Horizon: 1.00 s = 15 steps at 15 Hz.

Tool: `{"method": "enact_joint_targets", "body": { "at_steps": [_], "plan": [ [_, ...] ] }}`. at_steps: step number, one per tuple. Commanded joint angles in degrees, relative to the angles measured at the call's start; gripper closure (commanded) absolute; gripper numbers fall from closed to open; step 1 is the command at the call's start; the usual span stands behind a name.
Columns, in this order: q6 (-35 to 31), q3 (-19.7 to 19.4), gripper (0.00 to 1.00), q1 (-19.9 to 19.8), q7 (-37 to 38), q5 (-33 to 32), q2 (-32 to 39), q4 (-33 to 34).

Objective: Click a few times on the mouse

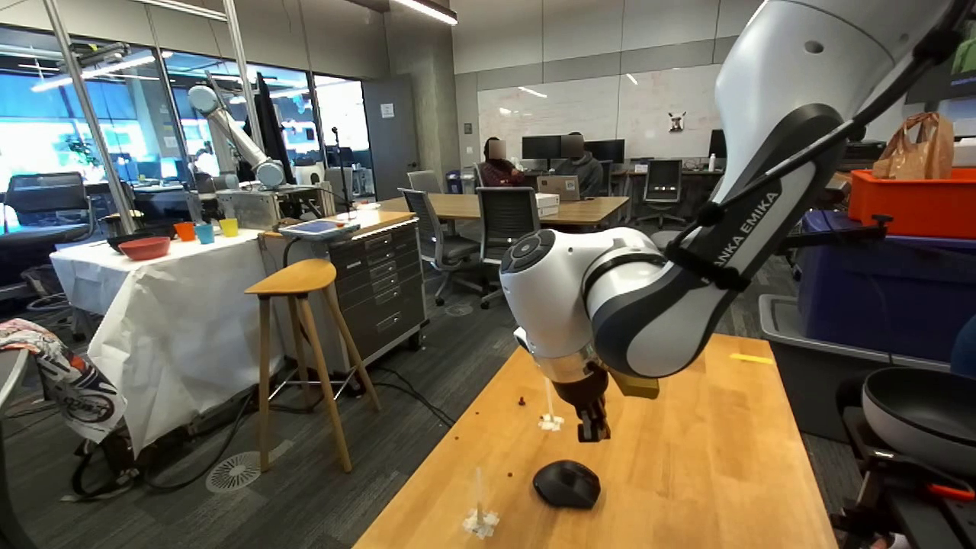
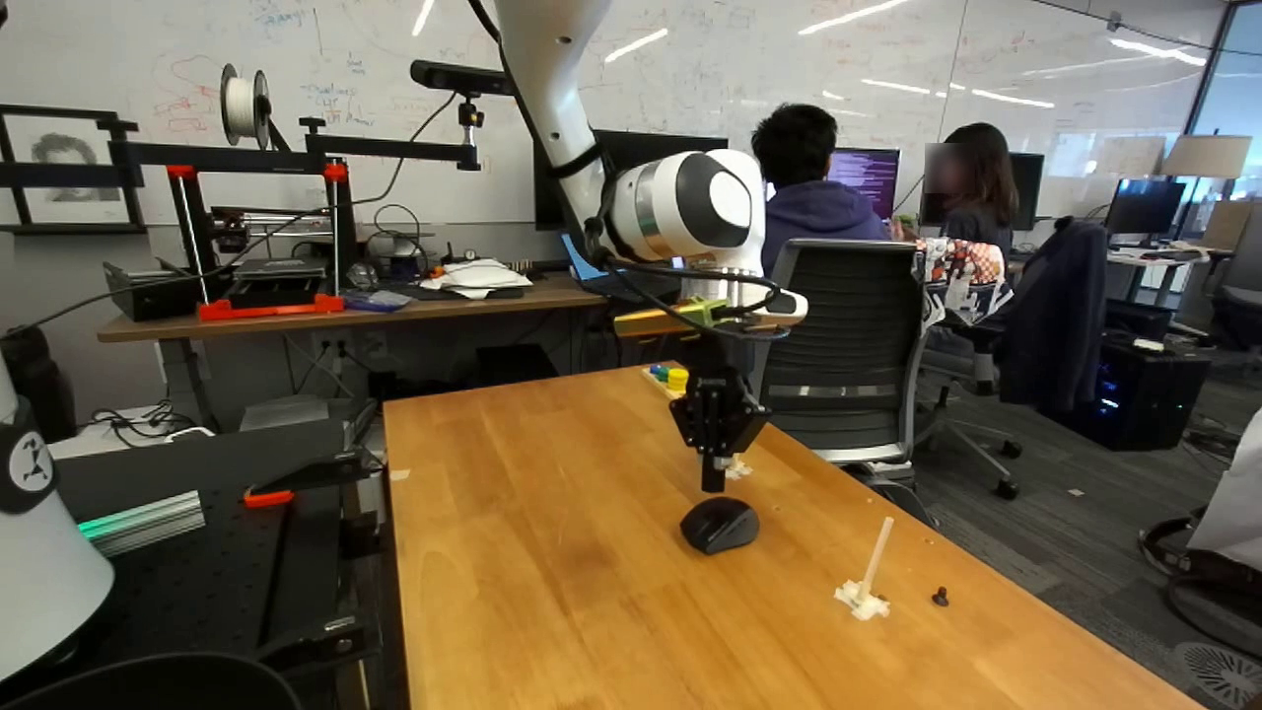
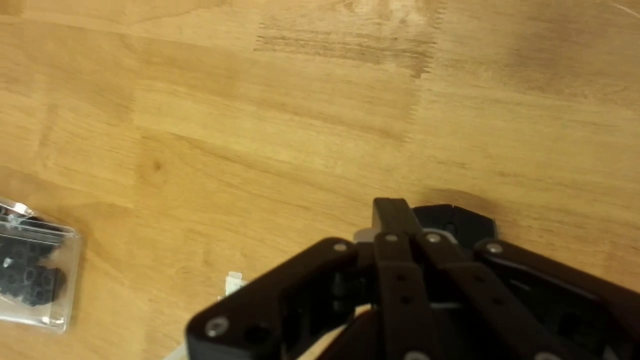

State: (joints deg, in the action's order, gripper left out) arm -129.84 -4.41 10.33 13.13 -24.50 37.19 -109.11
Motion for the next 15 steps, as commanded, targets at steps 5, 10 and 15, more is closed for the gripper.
{"method": "enact_joint_targets", "body": {
  "at_steps": [5,10,15],
  "plan": [
    [4.47,-0.06,0.97,0.32,-0.06,0.08,0.72,2.03],
    [5.46,-0.04,0.93,0.36,-0.04,0.06,1.01,2.67],
    [1.88,-0.59,0.88,2.08,2.50,-1.99,-0.09,0.57]
  ]
}}
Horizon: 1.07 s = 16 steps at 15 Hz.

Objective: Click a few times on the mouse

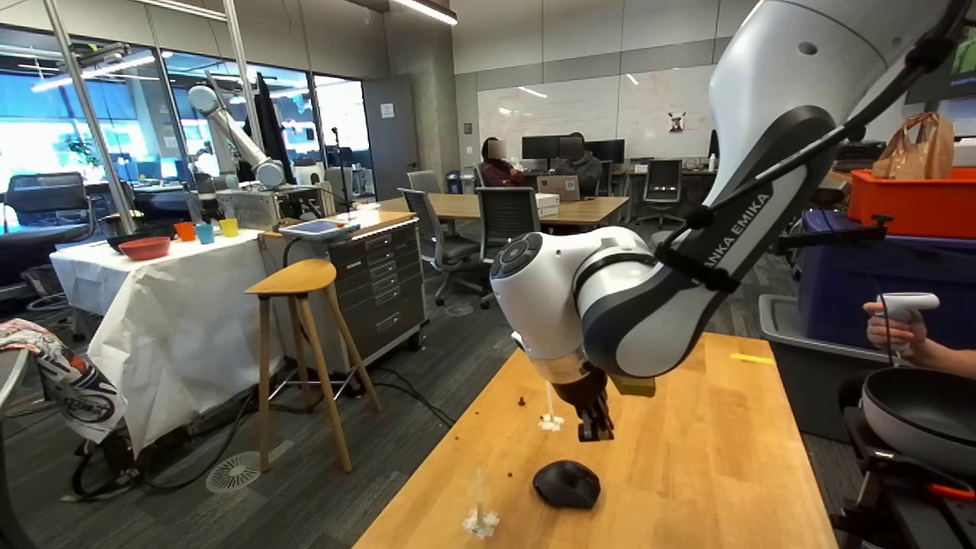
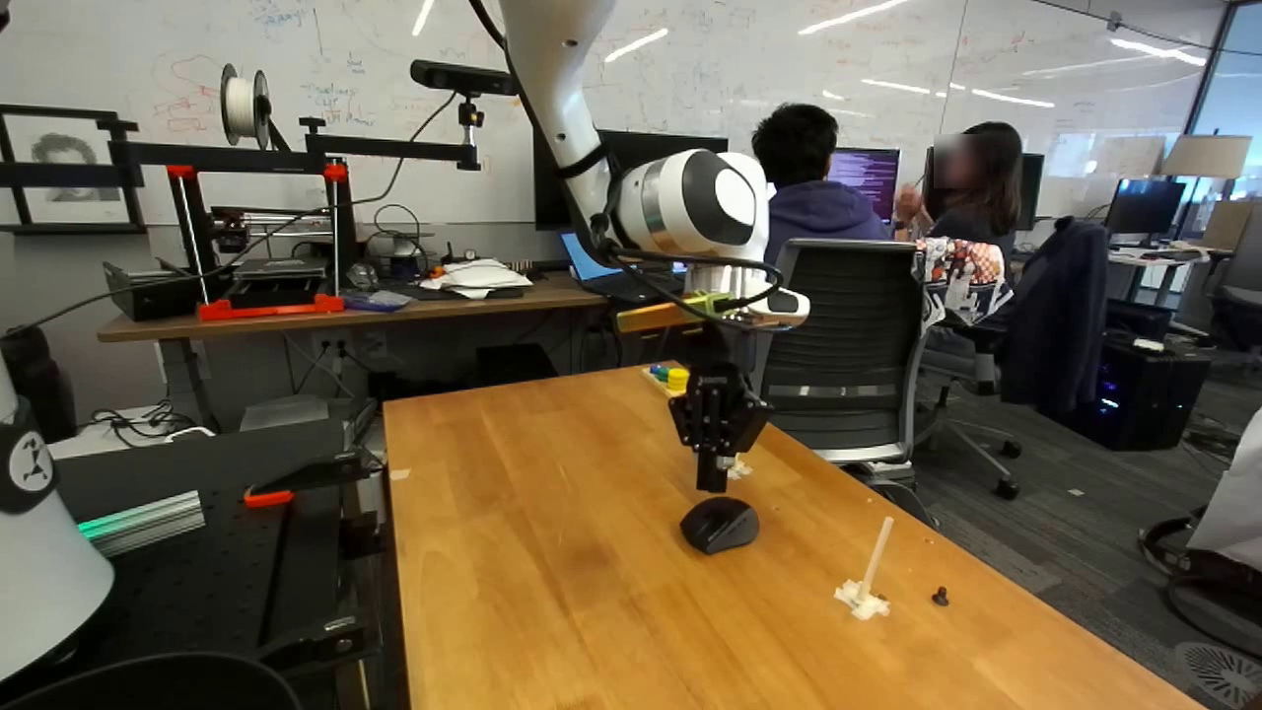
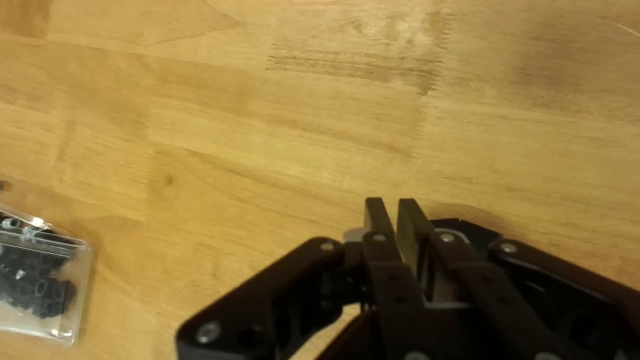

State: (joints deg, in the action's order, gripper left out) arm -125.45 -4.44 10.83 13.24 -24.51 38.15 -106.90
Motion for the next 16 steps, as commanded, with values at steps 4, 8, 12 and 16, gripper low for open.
{"method": "enact_joint_targets", "body": {
  "at_steps": [4,8,12,16],
  "plan": [
    [-7.15,-1.01,1.00,2.49,3.83,-2.71,0.34,-1.25],
    [-12.99,-2.04,0.99,2.64,4.78,-3.42,1.67,-0.89],
    [-17.02,-3.34,0.99,2.65,4.45,-2.79,3.86,-0.32],
    [-19.50,-3.77,0.99,2.63,3.72,-1.87,5.40,-0.52]
  ]
}}
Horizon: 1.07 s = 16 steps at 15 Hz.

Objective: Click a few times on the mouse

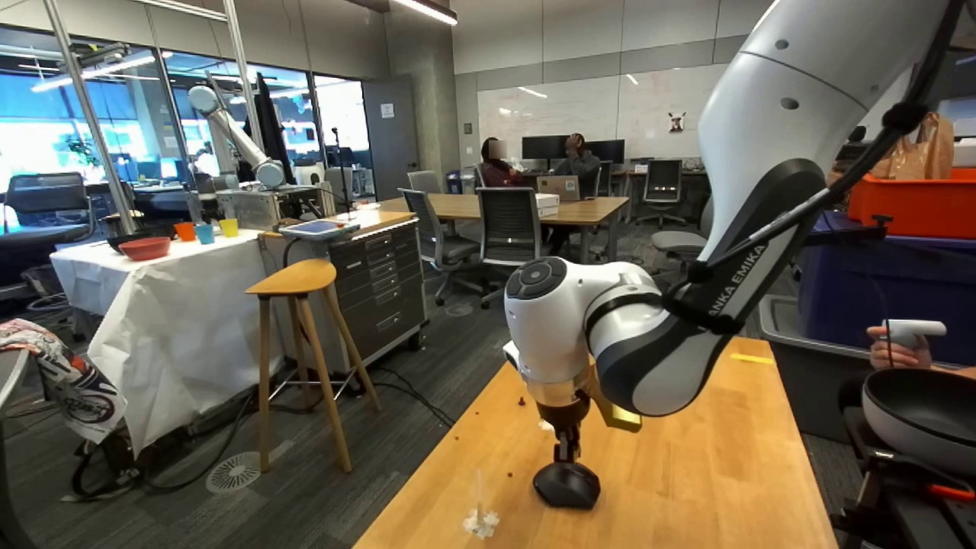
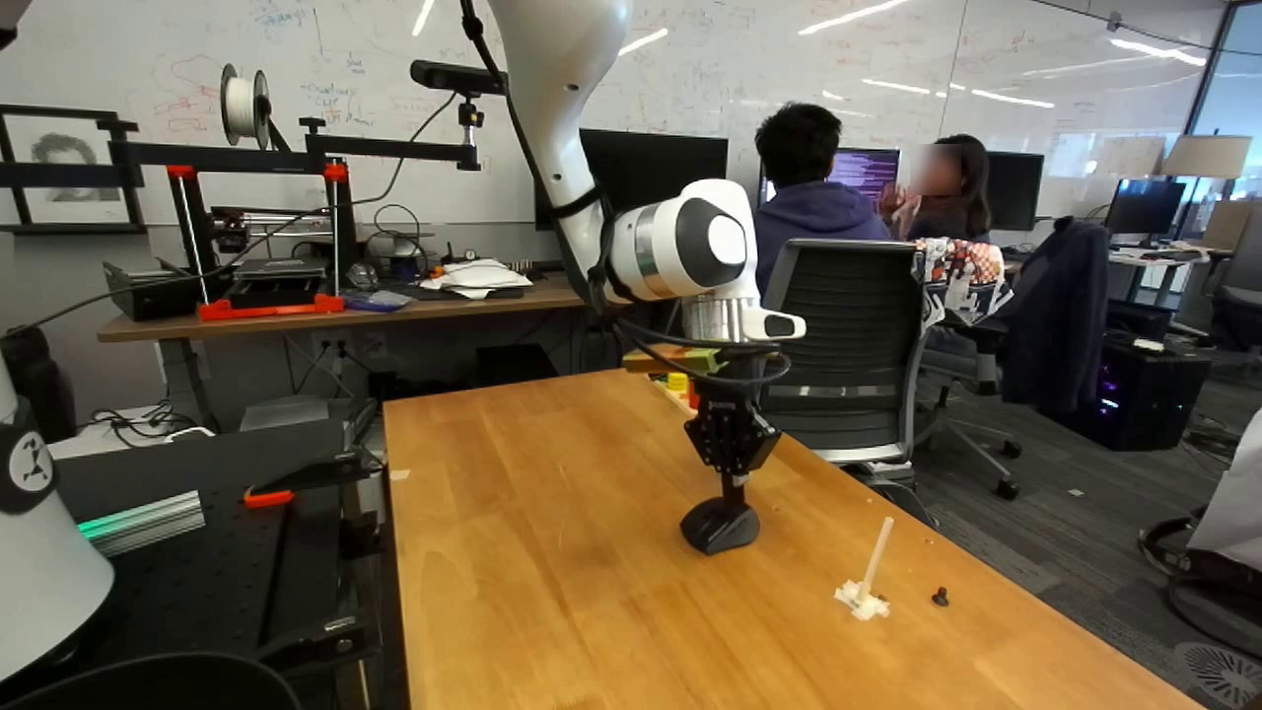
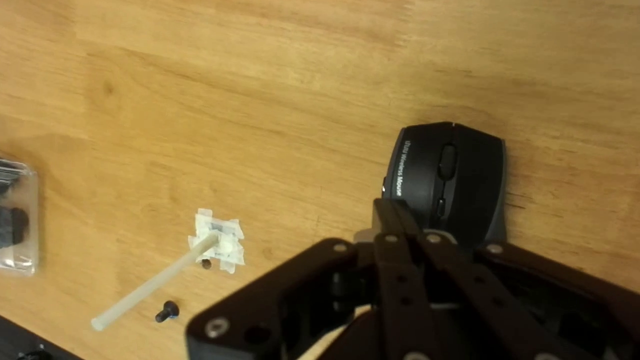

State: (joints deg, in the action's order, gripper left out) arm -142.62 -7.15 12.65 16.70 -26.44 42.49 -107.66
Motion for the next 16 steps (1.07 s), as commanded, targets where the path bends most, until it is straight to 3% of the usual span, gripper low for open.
{"method": "enact_joint_targets", "body": {
  "at_steps": [1,16],
  "plan": [
    [-2.80,-1.09,0.99,0.84,0.18,0.25,1.33,0.19],
    [-3.99,-1.74,0.98,1.30,0.04,0.47,-0.42,-1.48]
  ]
}}
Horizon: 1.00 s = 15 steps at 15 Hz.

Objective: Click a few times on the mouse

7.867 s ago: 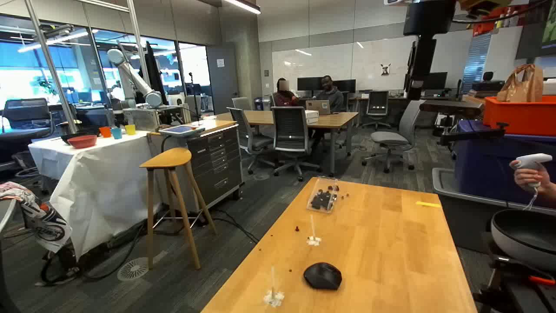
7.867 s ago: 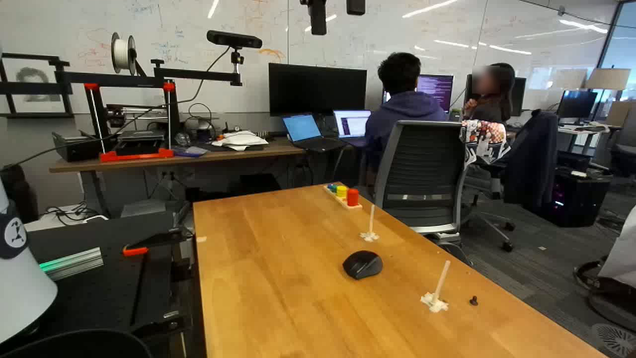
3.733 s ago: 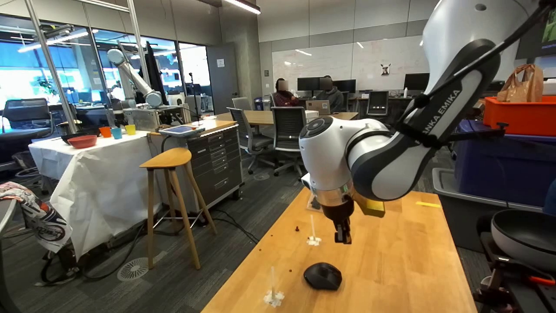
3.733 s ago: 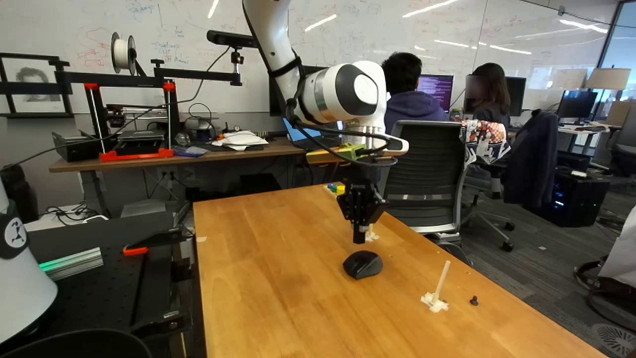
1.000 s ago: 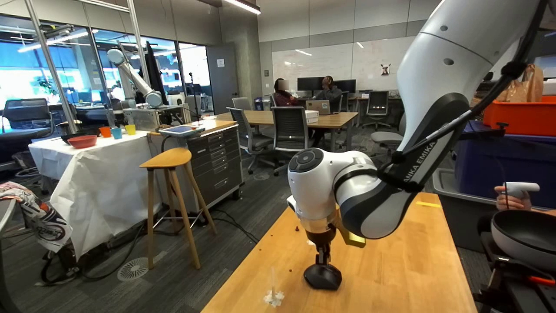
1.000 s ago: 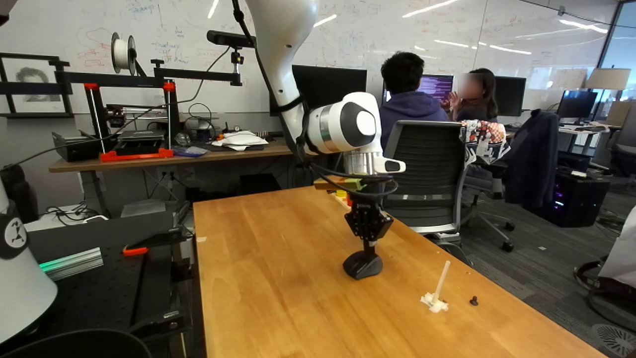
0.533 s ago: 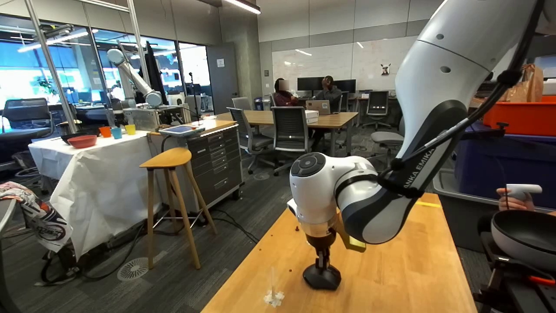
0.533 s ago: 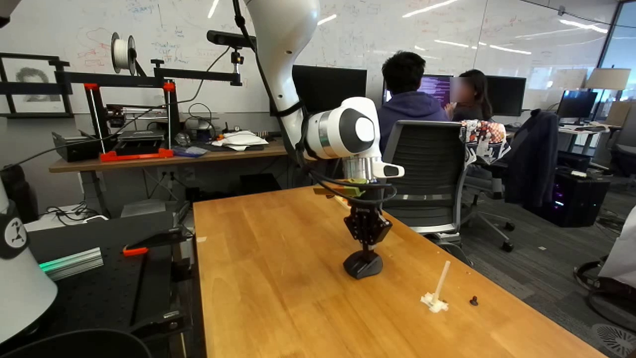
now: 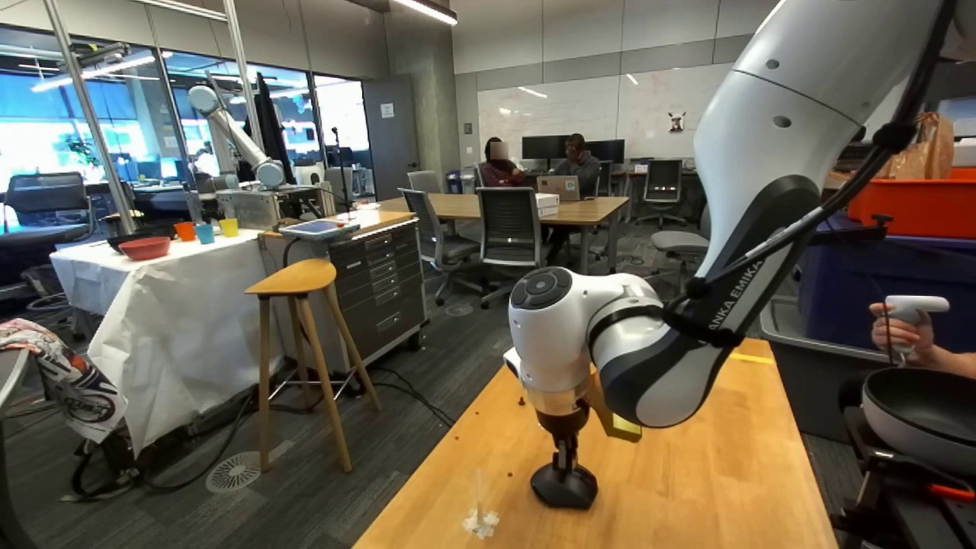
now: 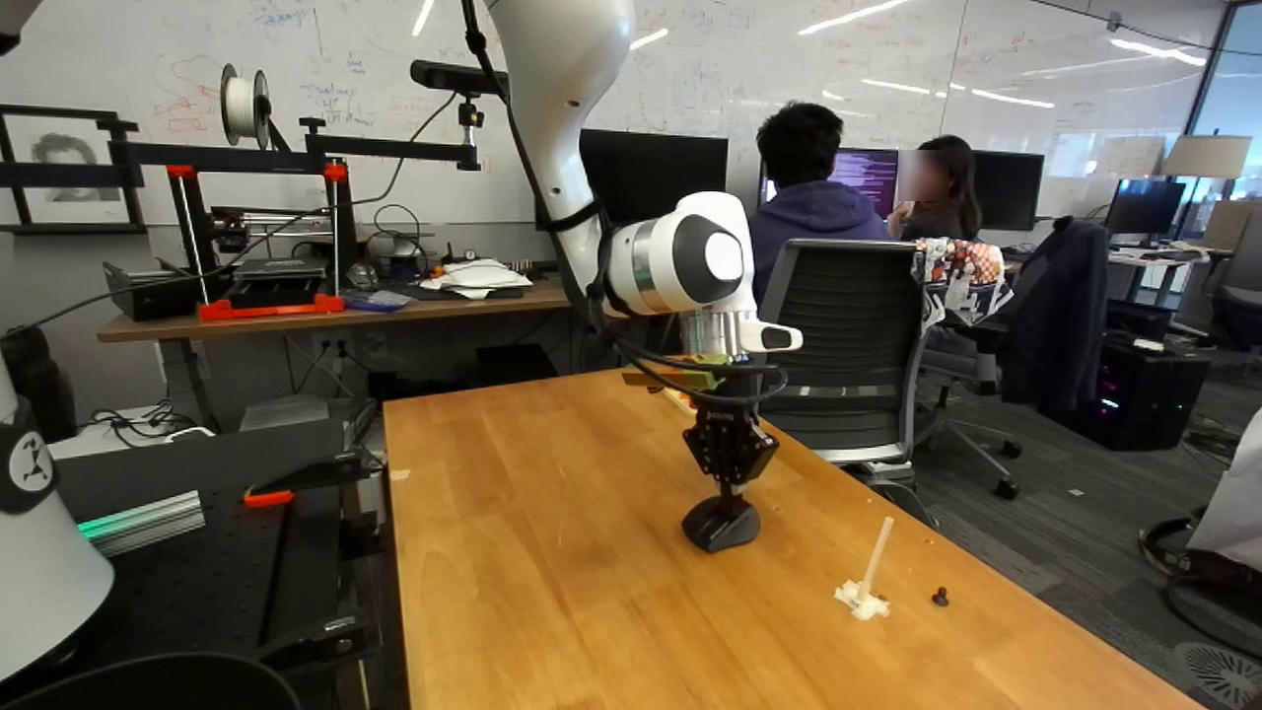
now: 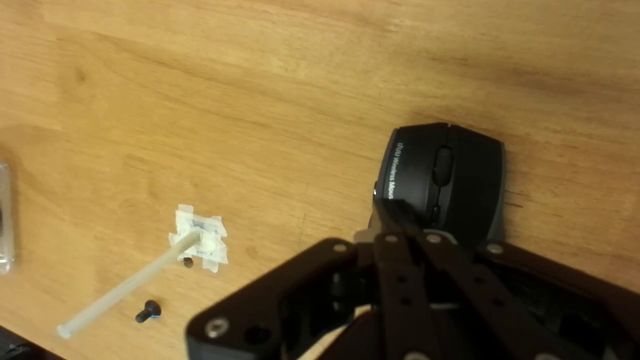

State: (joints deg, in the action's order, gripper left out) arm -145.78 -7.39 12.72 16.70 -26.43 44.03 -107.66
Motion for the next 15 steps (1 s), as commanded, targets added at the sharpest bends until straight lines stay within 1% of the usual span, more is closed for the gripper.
{"method": "enact_joint_targets", "body": {
  "at_steps": [1,5,10,15],
  "plan": [
    [-0.80,-1.55,0.98,1.20,-0.02,0.42,-2.54,-1.75],
    [-0.45,-1.80,0.98,1.22,0.02,0.25,-5.11,-2.64],
    [1.12,1.00,0.98,-1.10,-4.06,2.68,-9.41,-5.08],
    [1.63,2.56,0.98,-2.39,-7.26,5.78,-11.02,-6.68]
  ]
}}
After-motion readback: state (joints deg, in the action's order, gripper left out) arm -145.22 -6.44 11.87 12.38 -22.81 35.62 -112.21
